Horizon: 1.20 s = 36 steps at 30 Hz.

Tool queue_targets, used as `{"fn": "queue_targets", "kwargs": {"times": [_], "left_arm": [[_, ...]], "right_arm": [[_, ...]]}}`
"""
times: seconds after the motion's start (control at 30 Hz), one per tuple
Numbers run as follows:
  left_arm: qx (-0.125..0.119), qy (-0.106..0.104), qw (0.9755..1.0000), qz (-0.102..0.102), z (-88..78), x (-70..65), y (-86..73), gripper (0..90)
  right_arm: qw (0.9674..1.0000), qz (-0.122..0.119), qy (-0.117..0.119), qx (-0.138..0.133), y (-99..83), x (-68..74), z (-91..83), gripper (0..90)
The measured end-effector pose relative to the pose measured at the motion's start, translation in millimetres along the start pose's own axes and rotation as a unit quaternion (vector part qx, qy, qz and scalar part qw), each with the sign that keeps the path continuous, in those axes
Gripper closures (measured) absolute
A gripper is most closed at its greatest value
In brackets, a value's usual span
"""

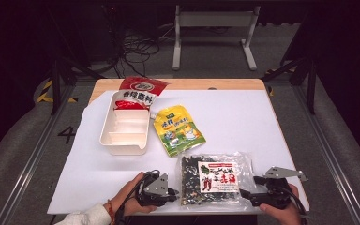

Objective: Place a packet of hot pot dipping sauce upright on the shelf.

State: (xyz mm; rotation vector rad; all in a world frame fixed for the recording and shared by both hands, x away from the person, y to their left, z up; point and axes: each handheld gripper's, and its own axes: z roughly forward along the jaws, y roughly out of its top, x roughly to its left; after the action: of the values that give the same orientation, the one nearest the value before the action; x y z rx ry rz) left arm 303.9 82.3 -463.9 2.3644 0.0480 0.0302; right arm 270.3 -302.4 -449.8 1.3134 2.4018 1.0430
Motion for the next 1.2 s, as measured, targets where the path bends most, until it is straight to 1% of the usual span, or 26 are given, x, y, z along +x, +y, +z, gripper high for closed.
{"fn": "queue_targets", "kwargs": {"times": [0.07,0.17,0.23,0.27,0.3,0.37,0.4,0.43,0.47,0.5,0.53,0.57,0.6,0.63,0.67,0.7,0.73,0.77,0.8,0.83,0.87,0.93,0.97,1.03,1.07,1.2], "left_arm": [[0.000,0.000,1.0000,0.002,0.1,0.2,-0.4,80.5],[0.005,0.004,1.0000,0.004,0.0,-1.9,0.6,80.9],[0.007,0.005,0.9999,0.006,-0.2,-2.0,1.3,80.9],[0.006,0.005,0.9999,0.008,-0.3,-2.1,0.9,80.9],[0.007,0.008,0.9999,0.011,-0.8,-2.8,0.7,81.0],[0.005,0.008,0.9999,0.008,-2.8,-3.0,-1.0,81.2],[0.003,0.008,1.0000,0.001,-4.8,-2.4,-3.2,81.6],[0.004,0.012,0.9999,0.000,-7.2,-0.8,-4.9,81.6],[-0.002,0.018,0.9998,-0.009,-10.6,1.0,-7.2,81.7],[-0.014,0.018,0.9995,-0.020,-14.5,3.6,-9.3,81.7],[-0.014,0.018,0.9995,-0.020,-14.5,3.6,-9.3,81.7],[-0.025,0.030,0.9988,-0.030,-20.5,6.7,-10.9,81.7],[-0.037,0.034,0.9980,-0.039,-25.6,8.9,-12.1,81.9],[-0.061,0.043,0.9956,-0.056,-33.5,12.1,-13.3,81.3],[-0.061,0.043,0.9956,-0.056,-33.5,12.1,-13.3,81.3],[-0.071,0.055,0.9941,-0.060,-37.5,13.6,-12.8,81.3],[-0.080,0.062,0.9929,-0.063,-39.2,15.2,-12.1,81.2],[-0.080,0.063,0.9927,-0.064,-39.6,16.3,-11.6,80.6],[-0.081,0.064,0.9925,-0.065,-38.6,17.3,-10.5,79.8],[-0.081,0.064,0.9925,-0.065,-38.6,17.3,-10.5,77.0],[-0.085,0.068,0.9917,-0.068,-37.6,17.9,-9.5,77.0],[-0.095,0.068,0.9905,-0.073,-36.6,19.9,-6.1,74.8],[-0.100,0.073,0.9899,-0.070,-35.7,21.1,-2.9,73.5],[-0.102,0.076,0.9897,-0.066,-34.1,23.8,1.2,70.7],[-0.108,0.077,0.9886,-0.071,-30.5,28.8,5.1,69.7],[-0.100,0.071,0.9902,-0.066,-22.3,33.8,9.0,69.2]], "right_arm": [[0.9999,-0.010,0.008,0.006,6.7,4.3,5.2,32.3],[0.9998,-0.016,0.004,0.012,13.8,6.4,10.8,41.1],[0.9998,-0.009,0.003,0.019,17.9,0.7,7.9,49.6],[0.9998,-0.009,0.003,0.019,17.9,0.7,7.9,49.6],[0.9999,-0.008,-0.005,0.012,16.9,-1.3,4.7,50.8],[0.9999,0.010,-0.010,-0.003,10.1,-5.2,-5.1,36.9],[0.9999,0.008,-0.001,-0.011,6.6,-5.9,-10.6,38.5],[0.9998,-0.007,0.002,-0.018,2.2,-5.1,-17.9,37.3],[0.9998,-0.010,-0.004,-0.019,-1.0,-4.6,-22.9,37.0],[0.9997,-0.009,0.001,-0.022,-4.3,-4.8,-26.6,36.2],[0.9997,-0.009,0.001,-0.022,-4.3,-4.8,-26.6,36.2],[0.9997,-0.011,0.007,-0.020,-7.3,-4.5,-29.1,35.9],[0.9998,-0.012,-0.002,-0.012,-10.9,-3.8,-31.2,34.6],[0.9998,-0.017,0.009,-0.011,-15.8,-2.7,-35.1,31.3],[0.9998,-0.017,0.009,-0.011,-15.8,-2.7,-35.1,31.3],[0.9997,-0.018,0.015,-0.009,-18.1,-1.8,-37.4,29.5],[0.9992,-0.029,0.025,-0.008,-20.5,-0.6,-41.1,26.8],[0.9989,-0.028,0.033,-0.017,-21.7,0.1,-42.7,26.2],[0.9988,-0.030,0.033,-0.019,-21.9,0.5,-41.7,26.2],[0.9988,-0.030,0.033,-0.019,-21.9,0.5,-41.7,26.2],[0.9983,-0.040,0.040,-0.011,-22.3,1.8,-38.5,25.9],[0.9979,-0.053,0.035,0.012,-22.9,4.4,-33.7,23.8],[0.9970,-0.063,0.039,0.022,-23.6,6.4,-32.4,22.1],[0.9965,-0.071,0.035,0.029,-24.0,9.0,-32.6,20.8],[0.9961,-0.075,0.029,0.036,-24.8,9.1,-31.4,20.5],[0.9954,-0.084,0.016,0.043,-25.6,11.7,-27.0,21.8]]}}
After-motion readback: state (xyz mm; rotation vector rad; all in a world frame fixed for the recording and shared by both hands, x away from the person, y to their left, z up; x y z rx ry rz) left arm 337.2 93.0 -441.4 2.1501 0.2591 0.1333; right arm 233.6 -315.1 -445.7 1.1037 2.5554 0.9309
